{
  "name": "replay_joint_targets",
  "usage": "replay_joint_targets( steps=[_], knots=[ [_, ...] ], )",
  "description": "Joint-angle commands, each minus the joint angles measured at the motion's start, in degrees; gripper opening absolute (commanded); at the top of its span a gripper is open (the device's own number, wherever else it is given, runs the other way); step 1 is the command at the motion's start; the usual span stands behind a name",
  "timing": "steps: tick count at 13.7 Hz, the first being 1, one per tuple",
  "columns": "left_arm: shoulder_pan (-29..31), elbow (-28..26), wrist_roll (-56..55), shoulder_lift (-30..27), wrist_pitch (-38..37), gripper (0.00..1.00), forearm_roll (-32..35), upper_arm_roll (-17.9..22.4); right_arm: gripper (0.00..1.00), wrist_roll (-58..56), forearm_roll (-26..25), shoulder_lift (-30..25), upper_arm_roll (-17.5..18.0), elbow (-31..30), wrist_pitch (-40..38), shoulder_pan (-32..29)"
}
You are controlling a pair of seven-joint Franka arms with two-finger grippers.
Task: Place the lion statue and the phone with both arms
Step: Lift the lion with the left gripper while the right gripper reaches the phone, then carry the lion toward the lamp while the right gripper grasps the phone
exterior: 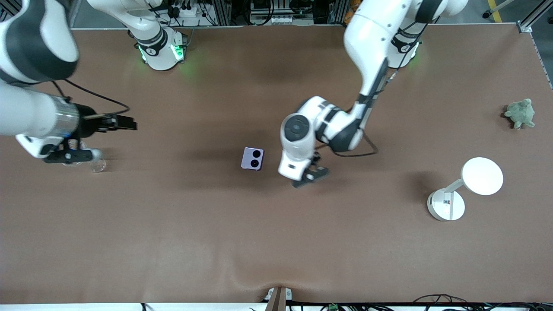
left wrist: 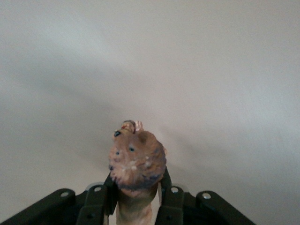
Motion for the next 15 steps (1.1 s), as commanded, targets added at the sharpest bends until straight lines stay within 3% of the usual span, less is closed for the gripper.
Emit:
replay_joint_targets(
  steps=[1,4,7,10,15],
  knots=[
    [6.77,-1.04,8.96,-2.48,-3.9,0.0,1.23,1.57,1.0,3.44,0.82,2.44,-0.43,-0.87,4.3,5.05],
    [14.43,-1.39,24.25,-2.3,-4.71,0.0,1.32,1.57,1.0,7.22,3.88,5.96,-0.43,-3.06,10.62,8.58],
    [20.32,-1.74,42.52,-2.3,-4.71,0.0,1.23,1.31,1.0,12.81,4.77,6.75,-0.34,-8.24,21.85,14.36],
    [24.81,-2.27,60.02,-1.17,-3.57,0.0,1.23,1.22,1.0,19.59,4.77,11.05,-0.43,-8.61,29.95,19.65],
    [26.5,-5.6,64.73,0.95,1.62,0.0,1.14,1.13,1.0,21.99,3.02,18.69,-0.87,-8.87,38.84,25.19]
  ],
)
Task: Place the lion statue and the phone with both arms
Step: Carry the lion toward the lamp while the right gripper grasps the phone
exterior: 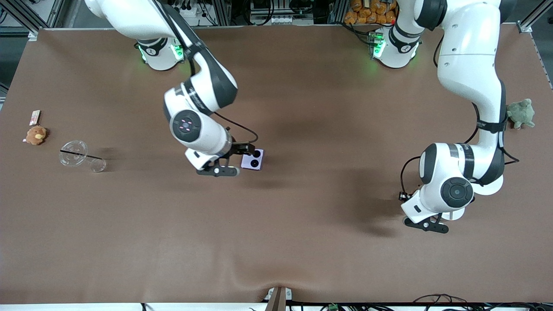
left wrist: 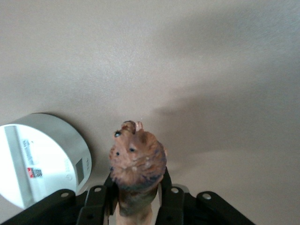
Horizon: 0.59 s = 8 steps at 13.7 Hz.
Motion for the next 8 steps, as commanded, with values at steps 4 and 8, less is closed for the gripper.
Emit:
replay_joint_targets(
  steps=[4,8],
  knots=[
    [-0.27,-4.22,0.2,-0.36,1.75,0.11,0.93,-0.67,1.0,1.2,-1.04,4.27,-0.91,-4.82,11.68,3.5],
    [-0.27,-4.4,-0.51,-0.71,1.75,1.0,0.93,-0.67,1.0,4.18,-1.12,6.04,-0.91,-6.5,15.84,4.47]
  ],
)
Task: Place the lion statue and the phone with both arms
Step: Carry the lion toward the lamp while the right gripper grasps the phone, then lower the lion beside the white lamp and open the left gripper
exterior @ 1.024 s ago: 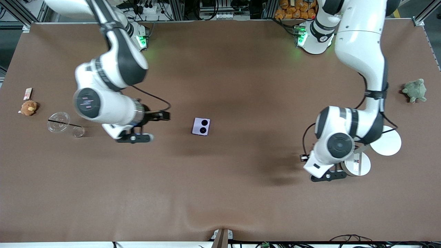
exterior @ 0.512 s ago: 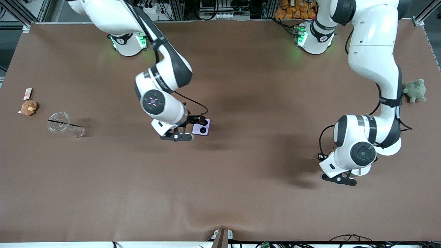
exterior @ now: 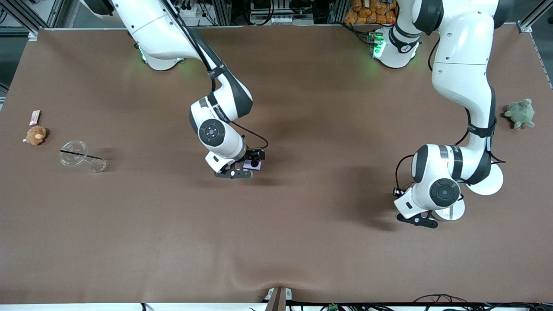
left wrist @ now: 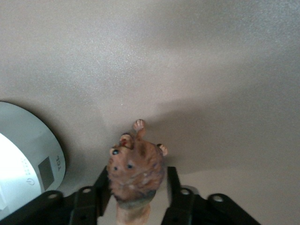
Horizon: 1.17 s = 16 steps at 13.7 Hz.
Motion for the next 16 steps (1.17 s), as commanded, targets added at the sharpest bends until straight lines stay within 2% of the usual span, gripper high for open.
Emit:
replay_joint_targets(
  steps=[1,4,7,13,16],
  knots=[
    [0.03,-1.46,-0.68,-1.68,0.79,1.0,0.93,-0.23,1.0,2.91,-0.88,0.56,-0.67,-0.85,1.44,1.09],
    [-0.15,-1.12,-1.99,-4.66,-1.48,1.0,0.84,-0.23,1.0,5.19,-0.97,1.53,-0.75,-0.85,2.05,1.62],
    [-0.5,-1.11,-2.62,-10.8,-4.38,1.0,0.58,-0.4,1.0,5.46,-0.97,2.05,-0.75,-0.85,2.85,2.06],
    [-0.06,-0.85,-5.07,-22.23,-14.57,1.0,0.4,-0.4,1.0,5.72,-0.97,3.2,-0.84,-0.94,4.78,2.94],
    [0.47,-0.85,-5.43,-29.35,-21.51,1.0,0.4,-0.05,1.0,5.81,-2.12,3.37,-2.16,-1.91,4.87,4.34]
  ],
)
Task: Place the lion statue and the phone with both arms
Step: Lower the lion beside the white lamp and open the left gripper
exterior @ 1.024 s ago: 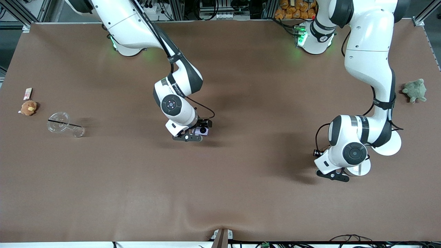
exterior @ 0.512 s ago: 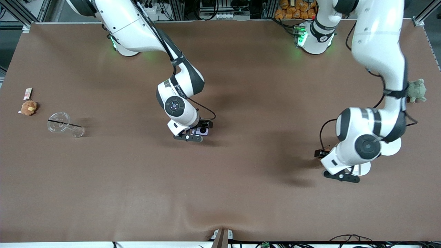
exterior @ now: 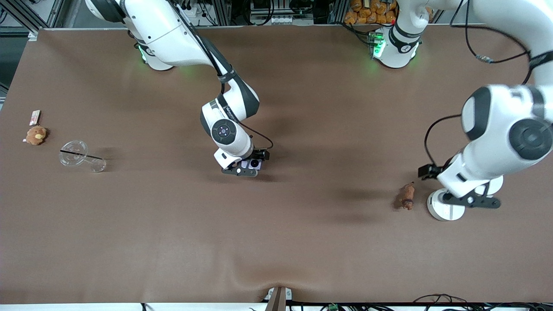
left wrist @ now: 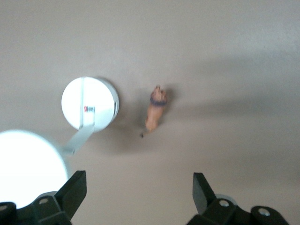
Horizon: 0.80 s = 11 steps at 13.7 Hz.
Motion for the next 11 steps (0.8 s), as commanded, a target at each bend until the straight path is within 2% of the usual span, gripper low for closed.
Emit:
replay_joint_targets(
  steps=[1,2,3,4,5,7,9,11],
  knots=[
    [0.68,-1.62,-1.39,-7.12,-5.0,1.0,0.4,-0.08,1.0,1.47,-1.38,0.05,-1.93,-1.12,1.03,2.37],
    [0.77,-1.62,-1.57,-8.61,-6.23,1.0,0.32,0.1,0.94,1.47,-2.08,0.14,-2.63,-1.12,1.03,3.08],
    [1.12,-1.62,-1.66,-10.54,-7.11,1.0,0.4,-0.07,0.58,1.39,-3.92,0.06,-3.16,-1.03,0.77,3.69],
    [2.34,-1.62,-1.66,-11.34,-7.99,1.0,0.49,-0.51,0.12,1.39,-4.89,-0.12,-3.34,-0.77,0.25,3.61],
    [3.14,-1.62,-1.57,-12.31,-9.13,1.0,0.49,-1.39,0.0,1.21,-5.16,-0.38,-3.34,-0.76,0.07,3.61],
    [6.47,-1.62,-1.66,-15.12,-11.94,1.0,0.58,-4.89,0.0,1.12,-5.25,-1.61,-3.52,0.28,-4.47,2.65],
    [11.82,-1.62,-1.66,-16.0,-13.61,1.0,0.84,-10.77,0.0,1.47,-5.25,-4.41,-3.52,3.09,-15.18,-0.24],
    [15.44,-1.62,-1.66,-16.8,-15.2,1.0,1.02,-15.17,0.0,1.39,-5.34,-7.84,-3.6,2.14,-19.26,-2.88]
  ],
)
